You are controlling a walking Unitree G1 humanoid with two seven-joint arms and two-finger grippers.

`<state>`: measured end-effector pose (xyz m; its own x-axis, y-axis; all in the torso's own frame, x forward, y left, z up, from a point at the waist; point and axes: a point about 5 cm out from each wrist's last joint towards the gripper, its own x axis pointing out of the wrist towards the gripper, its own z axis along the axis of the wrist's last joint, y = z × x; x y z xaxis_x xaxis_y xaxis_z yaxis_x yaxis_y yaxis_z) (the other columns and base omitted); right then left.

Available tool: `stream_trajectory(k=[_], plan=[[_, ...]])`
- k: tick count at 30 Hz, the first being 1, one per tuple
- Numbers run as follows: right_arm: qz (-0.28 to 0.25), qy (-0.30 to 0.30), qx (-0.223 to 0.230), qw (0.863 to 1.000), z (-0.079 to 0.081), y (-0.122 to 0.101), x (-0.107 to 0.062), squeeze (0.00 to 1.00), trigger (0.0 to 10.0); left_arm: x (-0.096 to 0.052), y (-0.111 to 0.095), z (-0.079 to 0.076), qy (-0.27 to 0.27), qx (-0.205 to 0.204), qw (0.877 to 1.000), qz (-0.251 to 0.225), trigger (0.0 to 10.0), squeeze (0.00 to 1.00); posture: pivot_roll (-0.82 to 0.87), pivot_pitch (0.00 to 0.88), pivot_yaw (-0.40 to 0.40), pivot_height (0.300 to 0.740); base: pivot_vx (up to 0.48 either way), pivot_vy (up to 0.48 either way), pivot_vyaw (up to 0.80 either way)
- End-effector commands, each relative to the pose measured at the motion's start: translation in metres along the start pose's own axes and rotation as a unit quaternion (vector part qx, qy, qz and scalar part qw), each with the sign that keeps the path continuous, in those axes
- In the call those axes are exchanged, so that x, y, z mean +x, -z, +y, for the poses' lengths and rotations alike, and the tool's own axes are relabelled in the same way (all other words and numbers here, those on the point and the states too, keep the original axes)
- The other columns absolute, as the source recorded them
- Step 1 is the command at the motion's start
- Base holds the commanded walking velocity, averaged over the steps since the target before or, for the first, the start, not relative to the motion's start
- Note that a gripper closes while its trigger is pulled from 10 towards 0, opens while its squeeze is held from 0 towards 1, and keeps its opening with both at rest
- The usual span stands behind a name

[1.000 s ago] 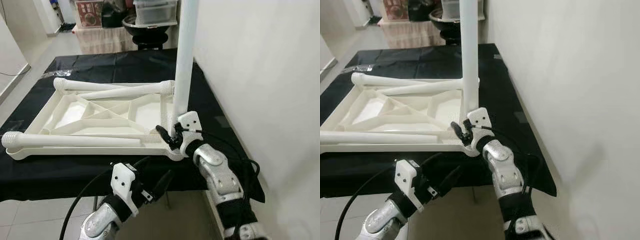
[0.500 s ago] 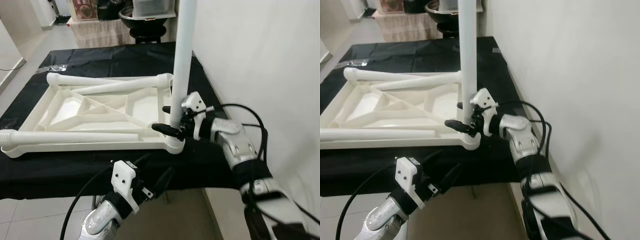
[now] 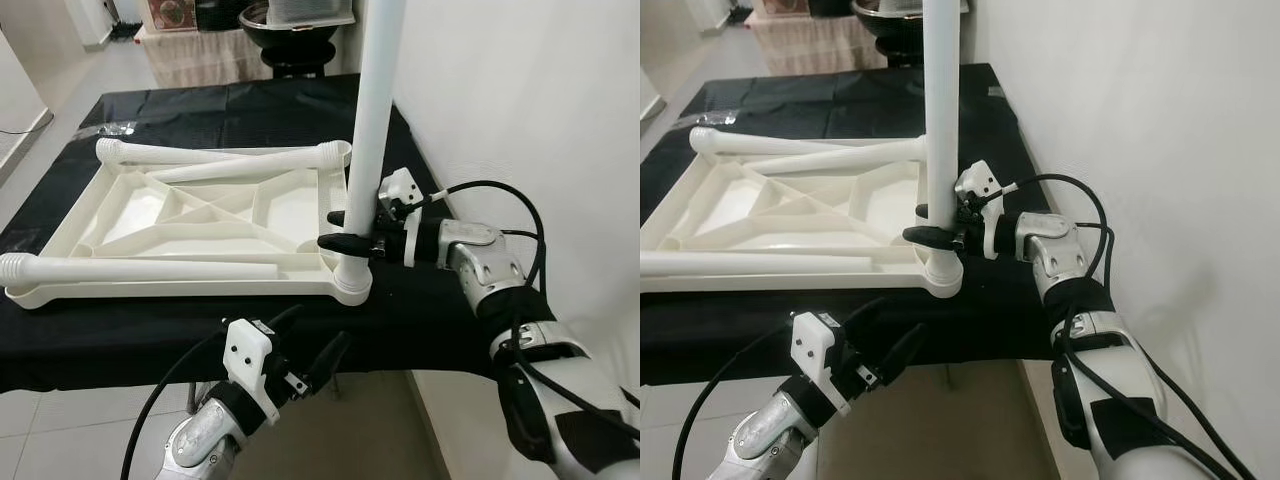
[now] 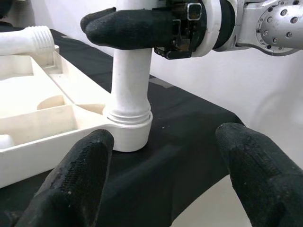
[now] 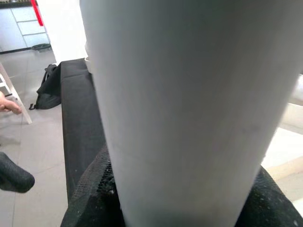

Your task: Building children table

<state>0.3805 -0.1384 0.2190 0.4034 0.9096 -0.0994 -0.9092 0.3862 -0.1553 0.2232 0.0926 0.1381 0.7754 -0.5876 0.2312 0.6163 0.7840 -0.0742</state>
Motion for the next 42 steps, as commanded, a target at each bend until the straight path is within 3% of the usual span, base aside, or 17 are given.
stream_trajectory(k=[1,4,6,8,9,10,11,12,13,19,20,23,24,28,29,35,42], plan=[[0.003,0.032,0.001,0.999,0.000,0.010,-0.001,0.00,0.0,-0.001,0.002,-0.001,0.000,-0.004,1.000,0.007,10.0,0.00,0.09,0.155,0.018,0.740,0.000,0.000,0.00],[0.017,0.079,0.018,0.997,0.001,0.022,-0.004,0.00,0.0,-0.001,0.002,-0.001,-0.001,-0.004,1.000,0.007,10.0,0.00,0.08,0.159,0.003,0.740,0.000,0.000,0.00],[0.074,0.153,0.043,0.984,0.011,0.053,-0.007,0.00,0.0,-0.003,0.002,0.001,-0.002,-0.003,1.000,0.006,10.0,0.00,0.07,0.159,0.004,0.740,0.000,0.000,0.00],[0.138,0.430,0.083,0.889,0.022,0.090,-0.019,0.00,0.0,-0.004,0.001,0.004,-0.003,-0.002,1.000,0.006,10.0,0.00,0.06,0.165,0.019,0.740,0.000,0.000,0.00],[0.158,0.433,0.070,0.885,0.044,0.097,-0.015,0.00,0.0,-0.004,0.001,0.005,-0.003,-0.002,1.000,0.007,10.0,0.00,0.06,0.168,0.025,0.740,0.000,0.000,0.00],[0.158,0.433,0.070,0.885,0.044,0.097,-0.015,0.00,0.0,-0.004,0.001,0.005,-0.003,-0.002,1.000,0.007,10.0,0.00,0.06,0.168,0.025,0.740,0.000,0.000,0.00],[0.161,0.414,0.078,0.893,0.065,0.097,-0.008,0.00,0.0,-0.004,0.001,0.006,-0.002,-0.001,1.000,0.008,10.0,0.00,0.06,0.168,0.027,0.740,0.000,0.000,0.00],[0.148,0.369,0.063,0.915,0.076,0.089,0.004,0.00,0.0,-0.003,0.001,0.008,0.000,0.000,1.000,0.009,10.0,0.00,0.04,0.155,0.044,0.740,0.000,0.000,0.00],[0.138,0.344,0.054,0.927,0.081,0.084,0.010,0.00,0.0,-0.003,0.002,0.009,0.000,0.001,1.000,0.010,10.0,0.00,0.04,0.155,0.044,0.740,0.000,0.000,0.00],[0.138,0.346,0.044,0.927,0.066,0.084,0.017,0.00,0.0,0.001,0.004,0.010,0.003,0.000,1.000,0.011,10.0,0.00,0.05,0.137,0.031,0.740,0.000,0.000,0.00],[0.139,0.350,0.044,0.925,0.064,0.081,0.021,0.00,10.0,0.003,0.004,0.011,0.003,0.002,1.000,0.010,10.0,0.00,0.05,0.127,0.025,0.740,0.000,0.000,0.00],[0.106,0.334,0.060,0.935,0.058,0.063,0.032,0.00,10.0,0.004,0.004,0.012,-0.003,0.006,1.000,0.007,10.0,0.00,0.06,0.123,0.018,0.740,0.000,0.000,0.00],[0.081,0.313,0.067,0.944,0.054,0.055,0.032,1.00,10.0,0.004,0.004,0.012,-0.004,0.006,1.000,0.007,10.0,0.00,0.07,0.120,0.018,0.740,0.000,0.000,0.00],[0.050,0.285,0.067,0.955,0.049,0.044,0.030,1.00,10.0,0.004,0.004,0.012,-0.003,0.006,1.000,0.008,10.0,0.00,0.07,0.120,0.019,0.740,0.000,0.000,0.00],[0.009,0.219,0.053,0.974,0.041,0.028,0.023,0.00,10.0,0.003,0.004,0.010,0.000,0.005,1.000,0.008,10.0,0.00,0.07,0.126,0.018,0.740,0.000,0.000,0.00],[-0.004,0.100,-0.002,0.995,0.033,0.013,0.007,0.00,10.0,0.002,0.003,0.006,0.002,0.003,1.000,0.005,10.0,0.00,0.08,0.139,0.013,0.740,0.000,0.000,0.00],[0.022,0.038,-0.044,0.998,0.016,0.002,-0.006,0.00,10.0,-0.003,0.001,0.000,0.002,0.001,1.000,0.006,10.0,0.00,0.10,0.159,0.010,0.740,0.000,0.000,0.00]])
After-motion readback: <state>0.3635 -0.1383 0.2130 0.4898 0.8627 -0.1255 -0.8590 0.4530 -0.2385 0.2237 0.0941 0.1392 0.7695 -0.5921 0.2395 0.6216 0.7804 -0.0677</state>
